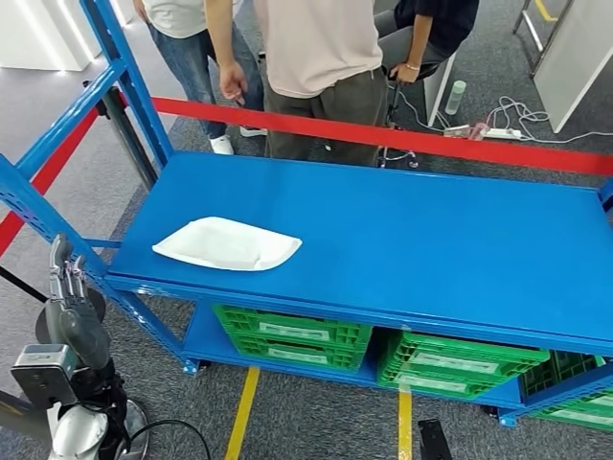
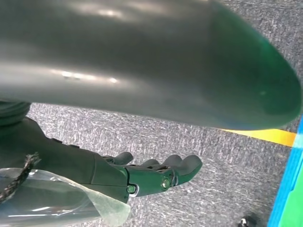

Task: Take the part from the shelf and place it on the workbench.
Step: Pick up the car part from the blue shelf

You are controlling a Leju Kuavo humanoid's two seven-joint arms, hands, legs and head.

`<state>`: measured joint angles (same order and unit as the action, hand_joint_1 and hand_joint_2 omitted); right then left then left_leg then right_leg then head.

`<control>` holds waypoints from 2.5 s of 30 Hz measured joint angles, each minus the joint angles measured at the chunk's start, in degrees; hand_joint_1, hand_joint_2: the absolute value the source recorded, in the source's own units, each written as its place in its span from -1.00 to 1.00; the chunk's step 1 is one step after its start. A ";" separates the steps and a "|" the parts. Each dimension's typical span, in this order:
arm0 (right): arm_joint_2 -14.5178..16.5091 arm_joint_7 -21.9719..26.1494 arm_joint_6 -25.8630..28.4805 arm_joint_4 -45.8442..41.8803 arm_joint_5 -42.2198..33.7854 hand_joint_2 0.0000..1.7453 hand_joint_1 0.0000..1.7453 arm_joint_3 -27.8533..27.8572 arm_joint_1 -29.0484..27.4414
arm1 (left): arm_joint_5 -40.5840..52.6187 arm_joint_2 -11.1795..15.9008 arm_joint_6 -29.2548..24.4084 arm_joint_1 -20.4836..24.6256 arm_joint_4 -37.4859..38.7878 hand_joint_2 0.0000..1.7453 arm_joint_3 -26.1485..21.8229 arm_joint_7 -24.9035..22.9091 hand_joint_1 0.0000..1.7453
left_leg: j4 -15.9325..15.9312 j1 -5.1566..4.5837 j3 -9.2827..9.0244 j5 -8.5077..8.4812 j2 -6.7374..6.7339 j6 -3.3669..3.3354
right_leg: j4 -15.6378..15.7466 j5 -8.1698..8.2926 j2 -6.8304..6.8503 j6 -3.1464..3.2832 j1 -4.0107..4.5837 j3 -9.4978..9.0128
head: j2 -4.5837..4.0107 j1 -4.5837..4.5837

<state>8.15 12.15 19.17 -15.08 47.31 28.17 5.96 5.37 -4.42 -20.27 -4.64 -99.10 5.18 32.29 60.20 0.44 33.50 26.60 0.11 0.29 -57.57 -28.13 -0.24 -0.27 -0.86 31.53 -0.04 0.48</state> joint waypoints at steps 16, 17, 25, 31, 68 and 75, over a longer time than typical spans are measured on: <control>0.00 -0.09 0.04 0.00 0.45 -1.00 -1.00 -0.02 0.43 | -0.41 -0.10 -0.24 0.15 0.02 -1.00 0.01 0.09 -1.00 | -2.46 -0.86 -1.06 0.05 0.04 -1.91 | -0.62 0.68 0.12 -0.88 0.38 1.30 | -0.01 -0.56; 0.00 -0.13 0.02 0.00 0.66 -1.00 -1.00 -0.03 0.47 | -0.08 -0.08 -0.39 0.26 0.05 -1.00 -0.01 0.09 -1.00 | -2.38 -0.94 -0.95 0.04 0.04 -1.68 | -0.01 0.51 0.07 -0.71 0.48 0.94 | 0.00 -0.54; -0.01 -0.61 -0.56 0.00 1.66 -1.00 -1.00 -0.10 0.82 | 4.09 1.61 -1.60 3.33 2.31 -1.00 -0.55 -1.17 -1.00 | 12.66 -0.19 5.59 7.41 0.02 0.57 | 0.50 1.00 0.17 0.95 0.21 0.64 | -0.01 -0.18; -0.01 -0.81 -1.63 0.00 2.30 -1.00 -1.00 -0.58 1.35 | 8.67 4.24 1.40 6.34 5.47 -1.00 -0.98 -2.27 -1.00 | -0.91 -0.35 -0.39 -0.43 0.02 -0.44 | 0.39 0.89 0.04 0.53 0.45 0.49 | 0.00 -0.19; -0.46 -3.19 -5.36 -0.02 4.08 -1.00 -1.00 -5.99 4.26 | 28.87 25.75 17.98 31.26 41.67 -1.00 5.20 -3.32 -1.00 | -3.14 0.01 0.48 -1.87 -0.63 -1.67 | -5.13 -1.60 -0.35 -0.71 0.64 5.04 | -0.01 -0.53; -0.45 -3.20 -5.78 -0.02 4.23 -1.00 -1.00 -6.79 4.32 | 26.40 23.55 18.17 31.30 42.06 -1.00 5.35 -1.98 -1.00 | -2.71 0.22 0.57 -1.69 -0.65 -1.38 | -7.72 -0.43 -0.10 -1.84 -0.13 6.25 | -0.01 -0.61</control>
<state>7.70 8.95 13.39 -15.10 51.55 21.39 10.28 31.77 19.13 -2.10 26.66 -57.04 10.53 30.32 57.49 0.66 34.07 24.92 -0.54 -1.09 -65.29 -28.56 -0.34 -2.10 -0.99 37.79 -0.05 -0.13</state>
